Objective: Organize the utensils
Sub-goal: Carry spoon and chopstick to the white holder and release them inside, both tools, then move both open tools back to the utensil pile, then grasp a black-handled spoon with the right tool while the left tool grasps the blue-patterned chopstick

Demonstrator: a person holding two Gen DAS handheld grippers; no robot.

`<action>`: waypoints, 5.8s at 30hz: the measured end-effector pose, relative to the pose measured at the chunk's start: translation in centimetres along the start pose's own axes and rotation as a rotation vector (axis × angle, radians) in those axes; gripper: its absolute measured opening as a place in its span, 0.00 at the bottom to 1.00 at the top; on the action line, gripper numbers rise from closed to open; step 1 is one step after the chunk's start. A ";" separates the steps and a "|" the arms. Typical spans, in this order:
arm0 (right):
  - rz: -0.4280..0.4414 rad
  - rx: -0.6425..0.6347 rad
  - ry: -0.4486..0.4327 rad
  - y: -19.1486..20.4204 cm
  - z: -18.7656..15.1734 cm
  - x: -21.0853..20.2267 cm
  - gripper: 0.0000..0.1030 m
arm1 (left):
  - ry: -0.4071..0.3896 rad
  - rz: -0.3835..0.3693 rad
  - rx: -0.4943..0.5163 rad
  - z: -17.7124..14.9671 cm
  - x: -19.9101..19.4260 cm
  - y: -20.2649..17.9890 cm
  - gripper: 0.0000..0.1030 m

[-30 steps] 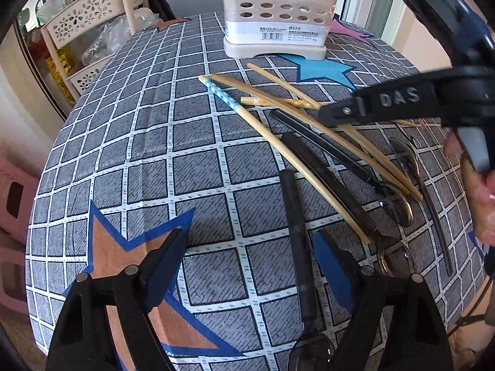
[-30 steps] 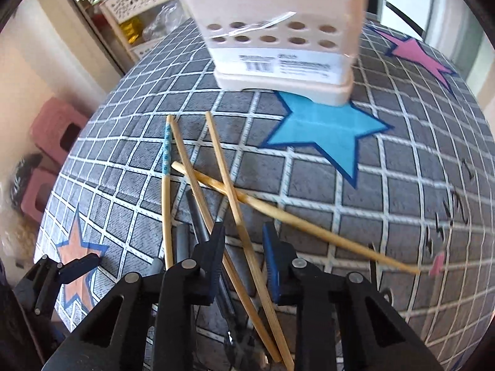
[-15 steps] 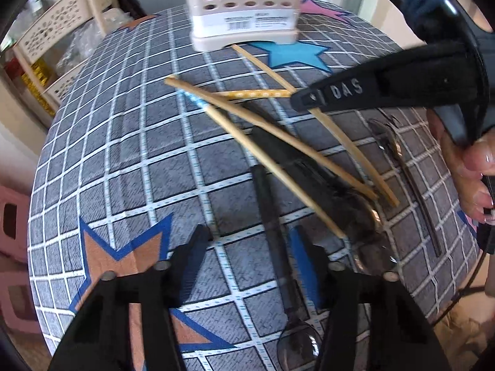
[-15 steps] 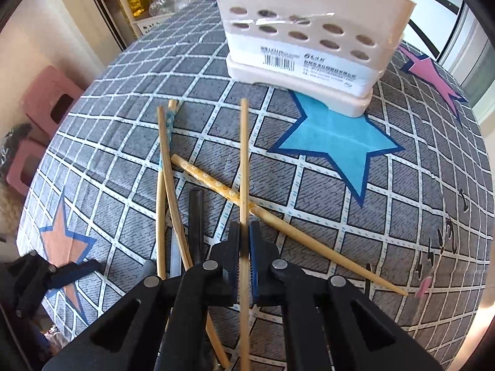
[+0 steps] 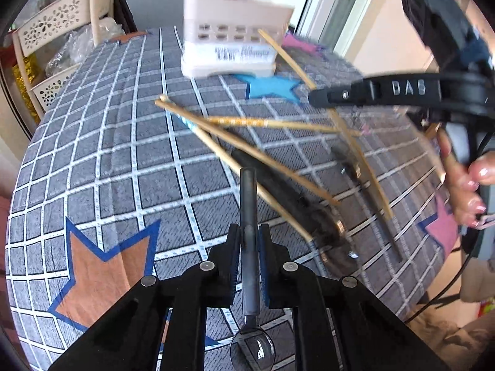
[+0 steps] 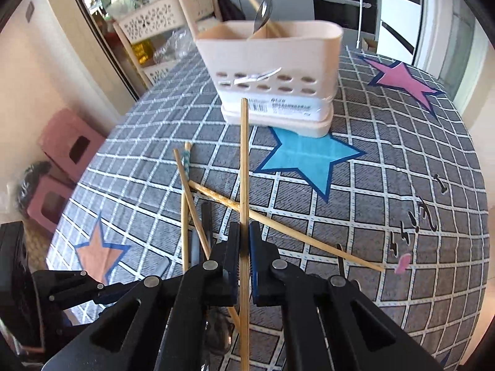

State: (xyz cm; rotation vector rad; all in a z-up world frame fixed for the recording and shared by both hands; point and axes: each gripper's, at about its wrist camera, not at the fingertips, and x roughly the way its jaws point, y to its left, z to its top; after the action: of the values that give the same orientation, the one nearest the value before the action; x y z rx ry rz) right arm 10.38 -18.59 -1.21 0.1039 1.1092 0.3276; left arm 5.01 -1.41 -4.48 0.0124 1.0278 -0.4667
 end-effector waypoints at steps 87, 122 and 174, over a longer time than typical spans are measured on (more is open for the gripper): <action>-0.100 -0.165 -0.544 -2.4 16.8 3.0 0.06 | -0.584 0.253 -0.087 23.3 3.3 5.8 0.43; -0.001 0.142 -0.274 -4.2 1.8 -5.5 1.00 | -0.184 0.234 -0.305 7.4 1.8 8.0 1.00; -0.266 0.043 0.170 -3.3 -8.0 1.2 0.55 | 0.128 0.292 -0.219 7.0 9.1 4.5 1.00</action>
State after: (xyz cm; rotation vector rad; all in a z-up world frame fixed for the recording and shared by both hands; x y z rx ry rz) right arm 4.42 -21.97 -6.62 -0.0343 1.2820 0.0747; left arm 16.35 -2.31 -9.20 -0.0030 1.1768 -0.0876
